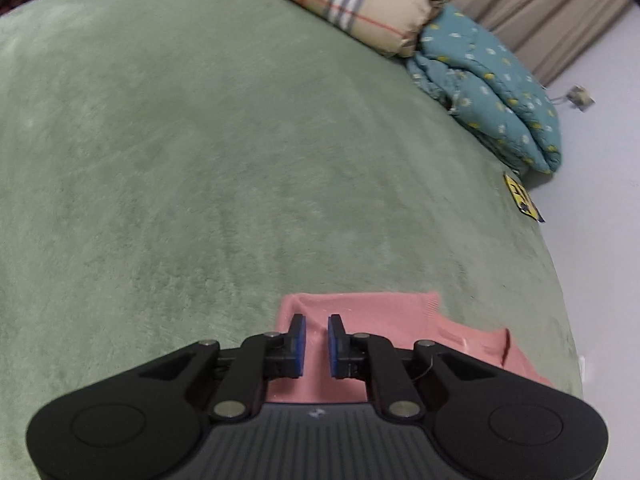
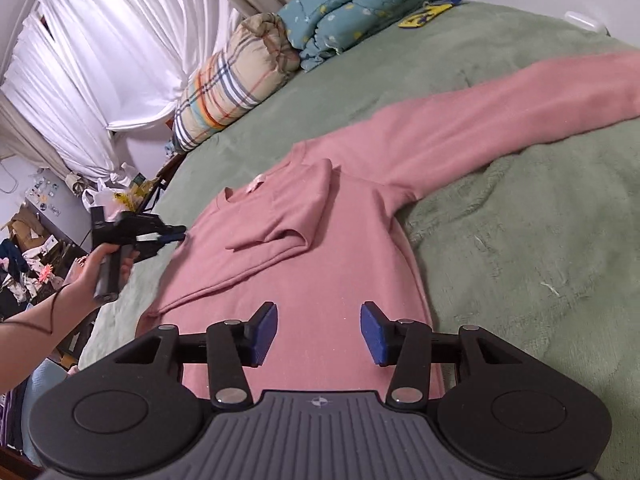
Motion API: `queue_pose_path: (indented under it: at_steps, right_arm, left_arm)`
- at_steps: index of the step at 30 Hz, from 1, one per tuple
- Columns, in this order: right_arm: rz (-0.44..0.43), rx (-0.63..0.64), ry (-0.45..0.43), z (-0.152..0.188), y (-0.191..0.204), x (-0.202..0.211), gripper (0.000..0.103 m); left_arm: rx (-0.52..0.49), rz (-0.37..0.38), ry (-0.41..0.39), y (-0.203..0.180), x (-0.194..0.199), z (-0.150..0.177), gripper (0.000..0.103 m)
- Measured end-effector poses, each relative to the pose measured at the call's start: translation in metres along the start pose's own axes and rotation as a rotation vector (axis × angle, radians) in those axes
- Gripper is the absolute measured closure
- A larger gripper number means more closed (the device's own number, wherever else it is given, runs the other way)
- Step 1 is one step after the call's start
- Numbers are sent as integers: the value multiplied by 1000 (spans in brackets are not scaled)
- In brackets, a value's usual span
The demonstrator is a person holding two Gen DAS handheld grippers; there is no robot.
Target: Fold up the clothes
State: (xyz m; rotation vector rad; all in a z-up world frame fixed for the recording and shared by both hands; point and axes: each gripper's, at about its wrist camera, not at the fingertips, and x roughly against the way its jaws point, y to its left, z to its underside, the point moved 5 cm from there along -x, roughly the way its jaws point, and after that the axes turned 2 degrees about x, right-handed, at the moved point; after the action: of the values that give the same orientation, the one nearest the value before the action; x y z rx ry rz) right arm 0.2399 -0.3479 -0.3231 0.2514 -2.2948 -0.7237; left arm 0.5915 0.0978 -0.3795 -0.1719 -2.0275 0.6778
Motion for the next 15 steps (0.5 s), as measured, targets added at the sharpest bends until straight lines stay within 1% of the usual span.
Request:
queue_pose_path:
  at_steps: [1,4,6,8,9,10,11,13,14,15]
  right_arm:
    - [-11,-1,-3,0,3,-1,58]
    - [-44,-14,-3,1,9,-9,58]
    - [-67,-14,2,1,14,-16,58]
    - [-86,-19,13,3,17,-22,58]
    - [-96,-23,21,4,18,-25,58]
    - [-99,-24,29,6,19,-28,58]
    - [-102,-25,36,7,21,-30,58]
    - [-108,-29,44,11,23,-32,58]
    - [-111,-32,48,13,24,-33,58]
    - [-109,-35,49,13,24,-33,58]
  left_arm:
    - [10,16,-4,0,0,1,100]
    - [2,6,-21,4,4,-2,100]
    - [-27,-15,-54,5,13,-6,97]
    - [-65,-43,-71,4,15,-9,75]
    - [-78,-60,-68,3,14,-10,71]
    - [-91,-76,-63,3,13,-11,70]
    - [-104,-92,-57,2,13,-12,70]
    - [-108,-78,-41,-1,8,-11,70]
    - [-110,-69,-33,-2,5,-10,78]
    - [-112,-67,-24,-4,1,-8,92]
